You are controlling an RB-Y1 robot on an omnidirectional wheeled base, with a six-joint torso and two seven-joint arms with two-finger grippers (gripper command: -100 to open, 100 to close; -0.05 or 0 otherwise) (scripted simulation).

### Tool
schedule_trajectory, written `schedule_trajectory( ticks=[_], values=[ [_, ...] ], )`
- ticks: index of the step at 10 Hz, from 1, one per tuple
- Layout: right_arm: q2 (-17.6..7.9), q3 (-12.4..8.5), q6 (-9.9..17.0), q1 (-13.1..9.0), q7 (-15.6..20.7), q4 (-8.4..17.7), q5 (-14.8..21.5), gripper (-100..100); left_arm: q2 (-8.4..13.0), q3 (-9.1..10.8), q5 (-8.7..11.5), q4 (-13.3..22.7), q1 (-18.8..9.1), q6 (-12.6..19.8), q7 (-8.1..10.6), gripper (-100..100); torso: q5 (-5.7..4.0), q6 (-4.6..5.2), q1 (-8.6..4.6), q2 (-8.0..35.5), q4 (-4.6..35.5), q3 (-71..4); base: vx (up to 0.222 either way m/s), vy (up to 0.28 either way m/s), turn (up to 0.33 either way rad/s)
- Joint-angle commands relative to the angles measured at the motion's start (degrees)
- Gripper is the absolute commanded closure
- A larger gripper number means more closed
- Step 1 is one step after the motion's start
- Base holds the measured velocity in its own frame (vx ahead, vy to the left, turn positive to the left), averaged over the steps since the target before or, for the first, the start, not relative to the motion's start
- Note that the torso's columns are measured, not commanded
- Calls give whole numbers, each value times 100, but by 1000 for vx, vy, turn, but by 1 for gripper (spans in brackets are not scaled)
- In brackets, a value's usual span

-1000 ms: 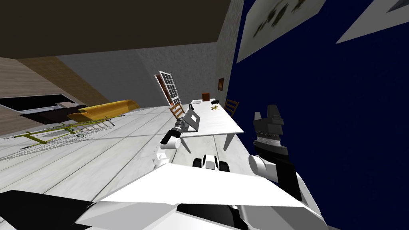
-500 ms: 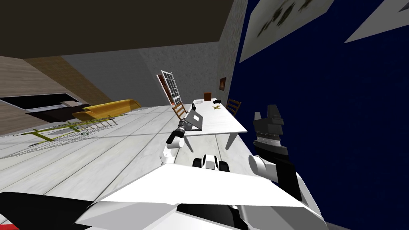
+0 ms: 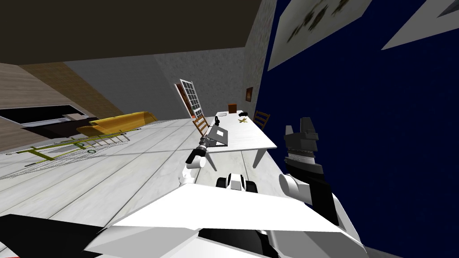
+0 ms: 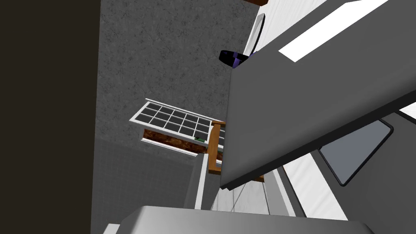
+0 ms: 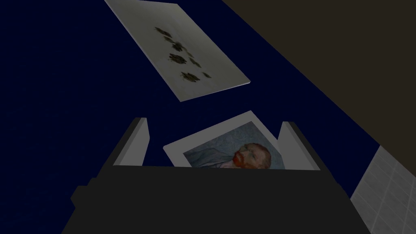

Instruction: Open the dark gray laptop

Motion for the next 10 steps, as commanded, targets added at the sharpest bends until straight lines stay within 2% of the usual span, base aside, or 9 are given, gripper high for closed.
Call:
schedule_trajectory(
  ticks=[1,2,3,4,10],
  values=[
    [0,0,0,0,0,0,0,0,178,-11,266,235,68,-364,294,100,5,1,8,-5,-4,-2,5,-9,-11],
    [0,0,0,0,0,0,0,0,301,-18,444,400,121,-563,480,100,4,0,10,-4,-1,-2,4,-7,-23],
    [0,0,0,0,0,0,0,0,309,72,410,80,138,-207,417,-100,5,-1,13,-6,-3,-3,18,-17,-3],
    [0,0,0,0,0,0,0,0,309,72,410,80,138,-207,417,-100,4,-1,7,-9,-5,-4,22,-20,7],
    [0,0,0,0,0,0,0,0,504,317,585,-751,355,464,561,-100,0,-3,4,8,4,5,24,-22,2]
  ],
)
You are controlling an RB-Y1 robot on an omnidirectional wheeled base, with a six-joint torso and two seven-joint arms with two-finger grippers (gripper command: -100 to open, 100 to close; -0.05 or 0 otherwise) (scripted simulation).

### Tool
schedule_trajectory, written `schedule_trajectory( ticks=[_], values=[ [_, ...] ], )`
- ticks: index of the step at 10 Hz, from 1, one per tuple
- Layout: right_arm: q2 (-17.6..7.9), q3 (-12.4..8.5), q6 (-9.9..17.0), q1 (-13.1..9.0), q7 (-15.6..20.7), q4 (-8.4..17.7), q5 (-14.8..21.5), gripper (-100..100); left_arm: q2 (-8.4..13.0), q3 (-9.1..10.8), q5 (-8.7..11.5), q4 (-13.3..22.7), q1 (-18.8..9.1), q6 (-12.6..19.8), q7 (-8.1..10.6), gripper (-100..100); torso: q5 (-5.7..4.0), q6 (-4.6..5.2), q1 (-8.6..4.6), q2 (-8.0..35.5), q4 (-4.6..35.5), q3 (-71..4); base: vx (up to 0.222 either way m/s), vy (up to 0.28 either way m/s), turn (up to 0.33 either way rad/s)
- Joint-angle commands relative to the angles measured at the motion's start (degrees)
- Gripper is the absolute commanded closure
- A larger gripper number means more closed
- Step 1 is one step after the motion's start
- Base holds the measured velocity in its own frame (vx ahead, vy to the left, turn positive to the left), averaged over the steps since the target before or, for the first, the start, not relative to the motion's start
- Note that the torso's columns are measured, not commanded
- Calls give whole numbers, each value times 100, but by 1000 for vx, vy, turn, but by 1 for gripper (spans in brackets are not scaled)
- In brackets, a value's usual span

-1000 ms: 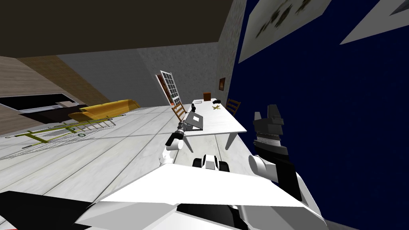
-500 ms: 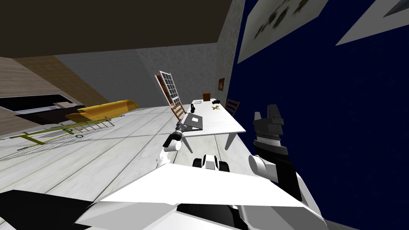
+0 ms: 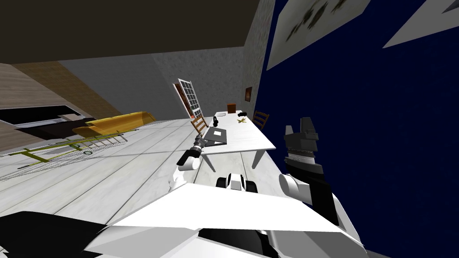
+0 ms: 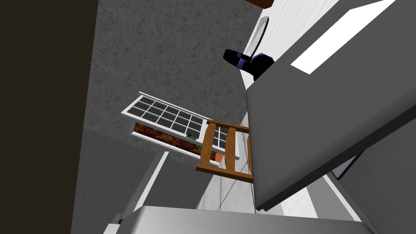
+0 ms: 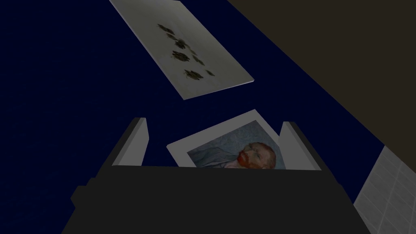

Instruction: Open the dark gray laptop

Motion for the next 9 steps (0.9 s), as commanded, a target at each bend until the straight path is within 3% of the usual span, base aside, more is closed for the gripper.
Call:
schedule_trajectory(
  ticks=[1,2,3,4,9],
  values=[
    [0,0,0,0,0,0,0,0,73,115,65,-350,46,300,62,-100,0,1,-1,0,0,0,19,-23,2],
    [0,0,0,0,0,0,0,0,105,156,94,-489,82,412,86,-100,-1,1,-2,-1,1,-1,23,-25,0],
    [0,0,0,0,0,0,0,0,72,134,63,-392,41,368,63,-100,-1,0,-1,-3,-1,-2,12,-11,2],
    [0,0,0,0,0,0,0,0,78,142,67,-403,41,400,71,0,3,1,5,-3,-4,-1,0,0,0],
    [0,0,0,0,0,0,0,0,74,134,66,-378,59,418,68,0,5,1,4,-10,-9,-5,0,0,0]
  ],
)
